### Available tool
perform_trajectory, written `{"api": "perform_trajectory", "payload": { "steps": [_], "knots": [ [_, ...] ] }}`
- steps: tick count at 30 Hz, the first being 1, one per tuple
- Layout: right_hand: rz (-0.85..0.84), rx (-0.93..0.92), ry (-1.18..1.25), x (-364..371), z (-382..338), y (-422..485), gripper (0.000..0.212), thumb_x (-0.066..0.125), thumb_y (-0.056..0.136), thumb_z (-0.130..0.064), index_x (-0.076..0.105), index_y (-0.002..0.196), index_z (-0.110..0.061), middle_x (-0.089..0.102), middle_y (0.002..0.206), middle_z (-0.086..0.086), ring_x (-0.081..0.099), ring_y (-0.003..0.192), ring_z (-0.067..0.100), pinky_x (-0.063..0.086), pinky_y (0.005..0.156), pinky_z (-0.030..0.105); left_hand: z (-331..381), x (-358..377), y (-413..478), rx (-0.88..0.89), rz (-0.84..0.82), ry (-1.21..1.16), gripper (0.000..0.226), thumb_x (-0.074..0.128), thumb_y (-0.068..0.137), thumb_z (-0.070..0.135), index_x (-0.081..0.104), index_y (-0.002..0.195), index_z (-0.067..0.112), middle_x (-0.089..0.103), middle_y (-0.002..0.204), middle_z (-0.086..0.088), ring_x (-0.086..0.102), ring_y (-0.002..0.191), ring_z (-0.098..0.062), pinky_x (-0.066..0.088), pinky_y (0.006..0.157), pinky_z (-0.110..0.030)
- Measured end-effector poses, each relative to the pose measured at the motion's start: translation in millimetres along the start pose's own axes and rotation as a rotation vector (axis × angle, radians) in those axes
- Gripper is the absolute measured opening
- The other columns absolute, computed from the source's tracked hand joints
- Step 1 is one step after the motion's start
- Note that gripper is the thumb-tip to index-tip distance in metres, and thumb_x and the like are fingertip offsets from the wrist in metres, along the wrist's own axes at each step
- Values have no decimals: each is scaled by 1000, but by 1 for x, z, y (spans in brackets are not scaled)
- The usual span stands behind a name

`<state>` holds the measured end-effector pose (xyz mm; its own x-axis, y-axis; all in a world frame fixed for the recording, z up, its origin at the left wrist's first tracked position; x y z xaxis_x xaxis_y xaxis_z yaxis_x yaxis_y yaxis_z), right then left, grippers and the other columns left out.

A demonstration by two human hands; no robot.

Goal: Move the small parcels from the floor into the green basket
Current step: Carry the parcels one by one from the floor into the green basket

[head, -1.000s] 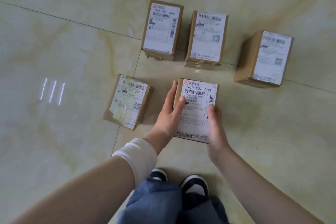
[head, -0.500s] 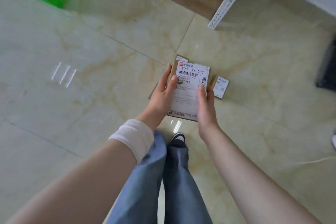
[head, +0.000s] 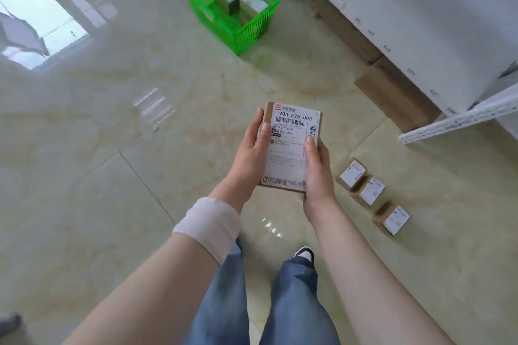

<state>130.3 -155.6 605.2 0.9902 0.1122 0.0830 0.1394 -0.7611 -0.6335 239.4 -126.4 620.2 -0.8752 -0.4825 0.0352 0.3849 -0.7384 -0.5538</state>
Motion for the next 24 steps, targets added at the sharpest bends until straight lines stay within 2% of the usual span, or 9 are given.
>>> {"api": "perform_trajectory", "payload": {
  "steps": [5, 13, 17, 20, 24],
  "knots": [
    [-61, 1, -20, 97, -11, 14, 42, 45, 95, -39, 43, 133, -20, 65, 99, -7, 65, 85, 9, 54, 65, 24, 35, -84, 28, 0, 95, -41, 47, 37, 96, 41, 30, 143, 37, 49, 141, 5, 51, 124, -13, 41, 108, -35],
    [-125, 14, -24, 217, -42, 71, 43, 47, 95, -37, 43, 133, -18, 65, 100, -4, 66, 84, 11, 55, 58, 22, 90, -171, 109, 9, 188, -60, 48, 38, 97, 38, 30, 144, 31, 49, 142, -2, 51, 125, -18, 39, 109, -39],
    [-116, 23, -19, 266, -68, 112, 43, 47, 95, -36, 43, 133, -16, 64, 109, 2, 65, 88, 14, 57, 64, 24, 123, -196, 164, 0, 196, -64, 48, 39, 97, 36, 32, 144, 29, 49, 142, 0, 50, 126, -16, 38, 110, -37],
    [-112, 41, -36, 305, -92, 142, 45, 48, 94, -36, 43, 134, -15, 63, 114, 5, 64, 94, 19, 54, 78, 32, 151, -217, 204, -11, 205, -74, 49, 40, 96, 38, 32, 144, 29, 46, 144, 1, 47, 128, -14, 36, 112, -36],
    [-130, 29, -55, 359, -126, 182, 45, 49, 94, -35, 43, 134, -15, 64, 109, 3, 63, 99, 21, 52, 87, 39, 192, -247, 254, -12, 219, -100, 51, 39, 96, 40, 31, 145, 30, 46, 144, 3, 47, 128, -12, 35, 112, -36]
  ]
}}
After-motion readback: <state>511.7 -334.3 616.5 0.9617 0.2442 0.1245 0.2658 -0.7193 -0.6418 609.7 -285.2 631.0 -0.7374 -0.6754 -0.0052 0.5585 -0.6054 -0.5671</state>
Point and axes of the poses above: each hand's wrist, its own y-axis towards the middle knuckle, its own x-axis out of the palm, z = x × y, the point moved 2 cm from there along y, towards the middle knuckle
